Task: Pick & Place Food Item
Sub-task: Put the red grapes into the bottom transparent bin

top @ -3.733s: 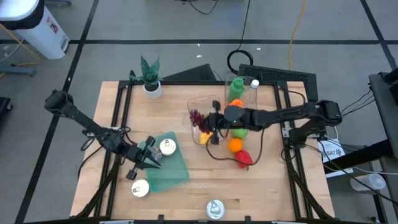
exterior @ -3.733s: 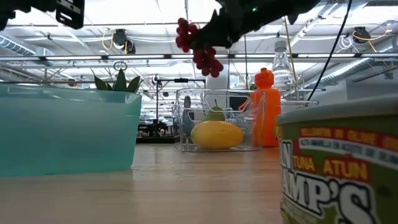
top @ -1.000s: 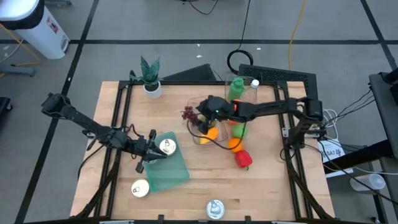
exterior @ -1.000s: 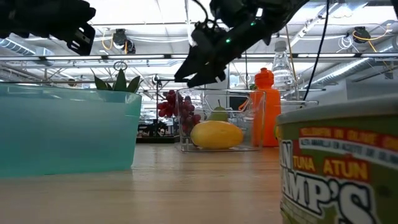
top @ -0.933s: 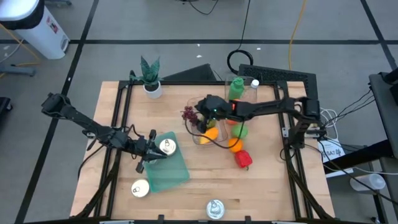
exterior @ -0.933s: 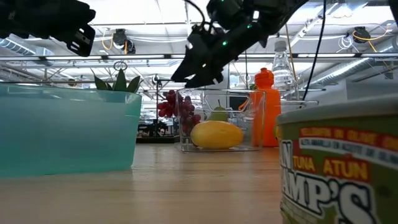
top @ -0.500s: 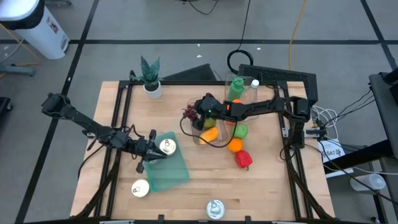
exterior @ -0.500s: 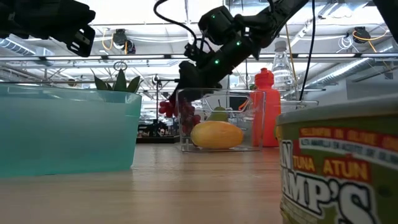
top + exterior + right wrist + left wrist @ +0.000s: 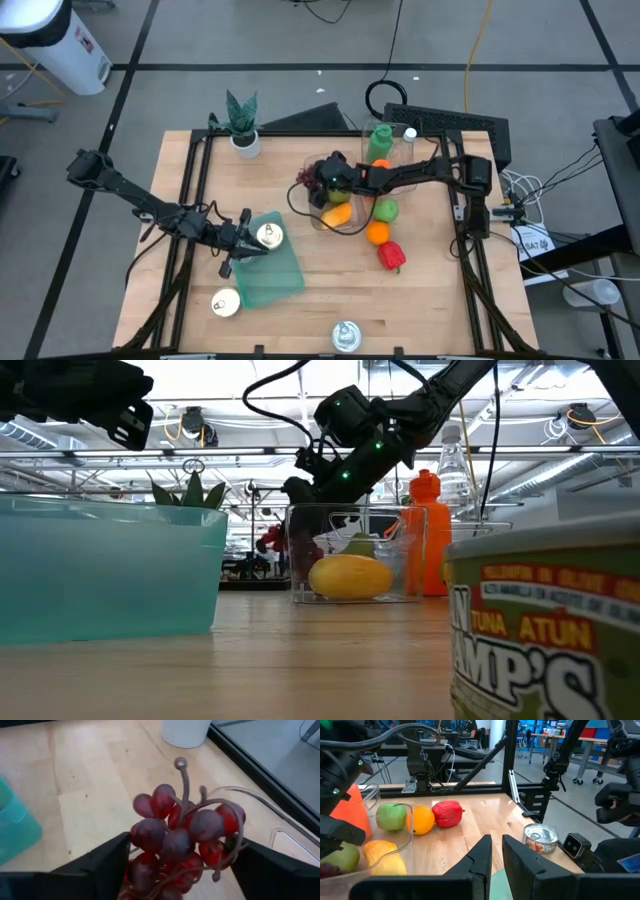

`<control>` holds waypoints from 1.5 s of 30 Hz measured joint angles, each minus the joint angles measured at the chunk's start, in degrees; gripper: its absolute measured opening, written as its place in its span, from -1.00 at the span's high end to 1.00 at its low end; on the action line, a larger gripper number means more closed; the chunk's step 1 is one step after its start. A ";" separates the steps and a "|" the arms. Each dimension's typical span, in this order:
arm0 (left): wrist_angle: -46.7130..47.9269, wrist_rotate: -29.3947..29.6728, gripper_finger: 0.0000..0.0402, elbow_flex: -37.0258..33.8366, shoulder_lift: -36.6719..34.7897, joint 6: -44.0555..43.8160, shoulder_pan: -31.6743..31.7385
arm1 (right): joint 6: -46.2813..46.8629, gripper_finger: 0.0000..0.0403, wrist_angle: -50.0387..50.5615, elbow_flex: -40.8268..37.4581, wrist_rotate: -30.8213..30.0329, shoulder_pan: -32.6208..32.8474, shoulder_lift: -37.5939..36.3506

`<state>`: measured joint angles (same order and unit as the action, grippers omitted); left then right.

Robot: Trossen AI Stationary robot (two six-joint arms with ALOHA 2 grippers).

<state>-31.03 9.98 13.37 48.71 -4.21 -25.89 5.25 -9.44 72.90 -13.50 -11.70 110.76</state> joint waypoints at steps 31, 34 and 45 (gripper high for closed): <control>-0.14 -0.16 0.75 0.00 0.00 0.48 0.00 | 6.02 0.92 8.78 -1.40 -9.03 3.95 -11.78; -0.11 -1.31 0.75 0.00 0.01 0.73 0.00 | 7.42 0.92 9.49 -2.63 -8.96 3.64 -11.51; -0.55 -2.49 0.75 0.00 -0.09 1.95 0.00 | 12.51 0.93 10.03 -4.30 -2.65 0.13 -6.93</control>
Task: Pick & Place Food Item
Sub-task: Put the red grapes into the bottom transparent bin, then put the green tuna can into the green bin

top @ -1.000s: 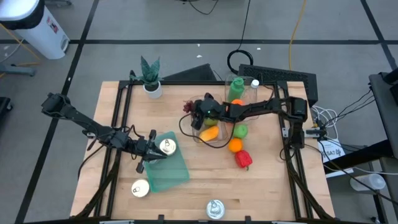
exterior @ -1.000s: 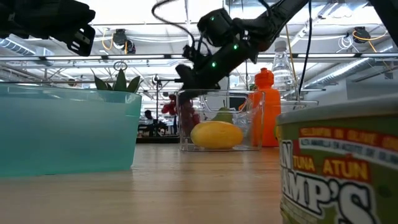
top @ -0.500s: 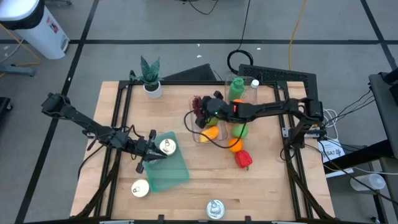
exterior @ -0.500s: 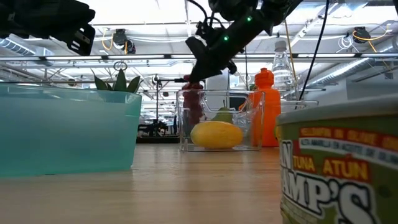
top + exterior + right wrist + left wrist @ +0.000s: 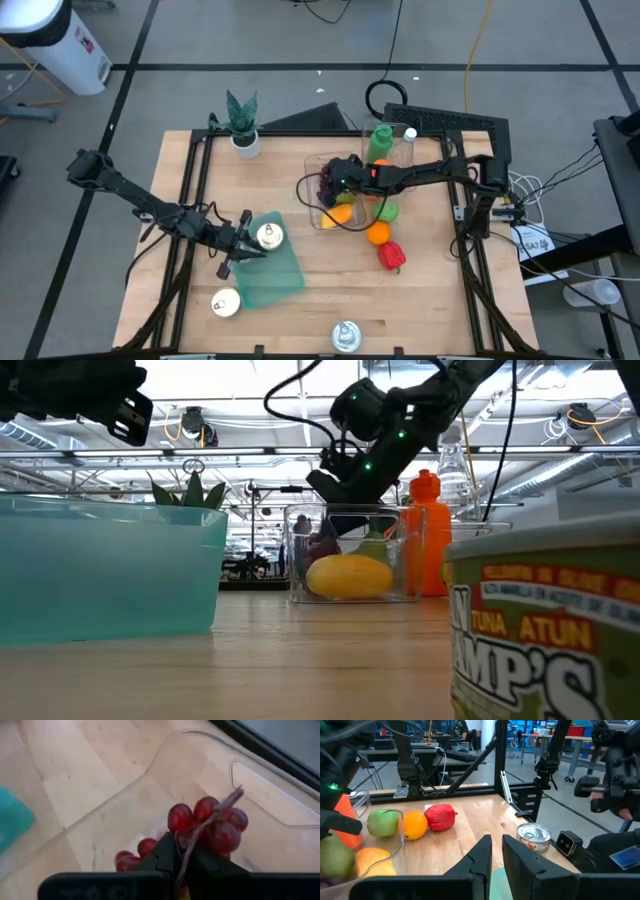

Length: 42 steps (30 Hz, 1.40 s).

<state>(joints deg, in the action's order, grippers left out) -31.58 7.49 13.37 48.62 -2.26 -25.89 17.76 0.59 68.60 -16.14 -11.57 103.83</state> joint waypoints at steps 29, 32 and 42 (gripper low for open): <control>0.05 -0.06 0.75 0.00 0.00 -1.08 0.00 | -3.09 -0.42 0.99 0.20 4.01 1.59 -7.32; 0.03 0.24 0.75 0.00 0.00 -1.03 0.00 | -7.33 -0.39 0.81 0.17 4.20 3.39 -11.15; 1.16 0.50 0.75 0.00 0.00 1.15 0.00 | -20.00 0.23 -10.97 -3.41 15.17 19.08 -26.72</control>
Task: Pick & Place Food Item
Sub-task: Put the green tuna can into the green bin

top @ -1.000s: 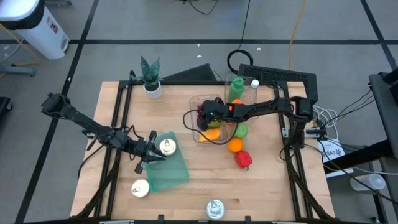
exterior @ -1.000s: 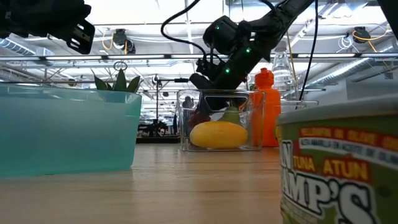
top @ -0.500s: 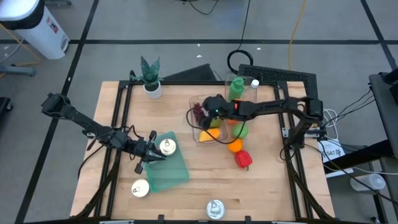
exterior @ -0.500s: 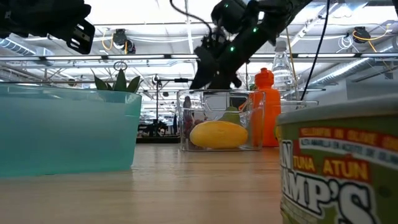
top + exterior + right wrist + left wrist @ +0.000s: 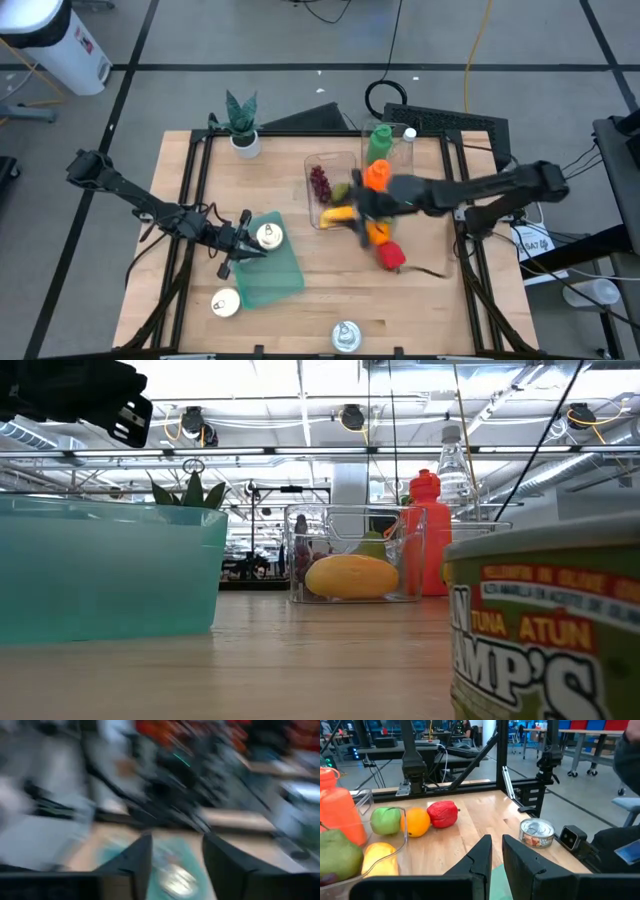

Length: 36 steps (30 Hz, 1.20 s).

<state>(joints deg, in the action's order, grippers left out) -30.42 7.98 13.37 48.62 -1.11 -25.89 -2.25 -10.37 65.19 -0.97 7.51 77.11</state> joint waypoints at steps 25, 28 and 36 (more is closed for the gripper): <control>-6.00 4.31 0.75 -0.02 0.05 -4.48 -0.07 | 0.72 0.97 -36.38 -26.00 -9.79 30.97 8.20; -5.29 5.67 0.75 -0.02 0.93 -6.40 -0.09 | 0.85 0.97 -36.35 -23.79 -10.48 32.74 11.56; -5.41 11.25 0.75 -0.02 6.32 -8.25 -5.20 | 3.10 0.99 -34.60 -19.01 -17.29 39.11 19.48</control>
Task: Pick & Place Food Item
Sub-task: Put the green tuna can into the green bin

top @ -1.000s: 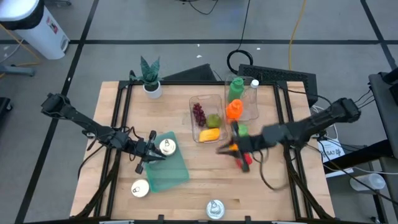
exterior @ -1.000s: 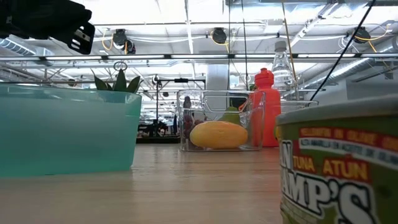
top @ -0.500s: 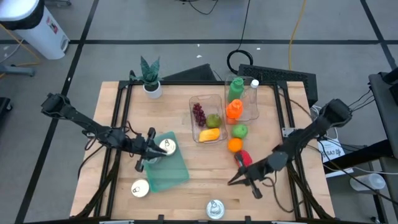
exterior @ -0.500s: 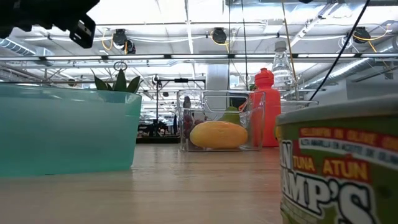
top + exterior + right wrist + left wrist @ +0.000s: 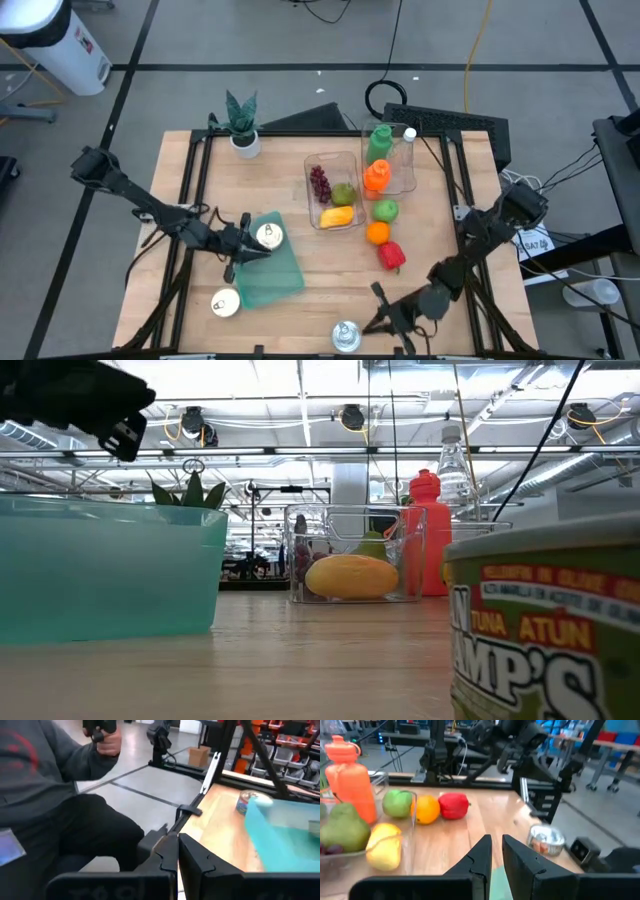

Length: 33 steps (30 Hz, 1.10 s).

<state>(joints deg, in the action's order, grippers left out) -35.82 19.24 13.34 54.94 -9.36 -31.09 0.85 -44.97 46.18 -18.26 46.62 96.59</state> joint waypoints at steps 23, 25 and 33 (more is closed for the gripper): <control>8.80 3.72 0.75 9.75 3.15 2.72 -10.82 | 7.65 1.00 10.09 5.19 -5.82 4.31 5.28; 8.59 3.59 0.75 9.75 2.48 3.32 -10.72 | 8.15 1.00 9.66 5.19 -5.94 3.79 5.27; 8.25 3.66 0.75 9.81 1.60 2.49 -9.70 | 12.59 1.00 9.95 5.19 -1.01 2.48 8.37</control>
<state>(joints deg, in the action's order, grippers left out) -27.57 22.90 23.16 56.53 -6.87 -40.80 13.45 -35.02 51.37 -19.27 49.10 104.96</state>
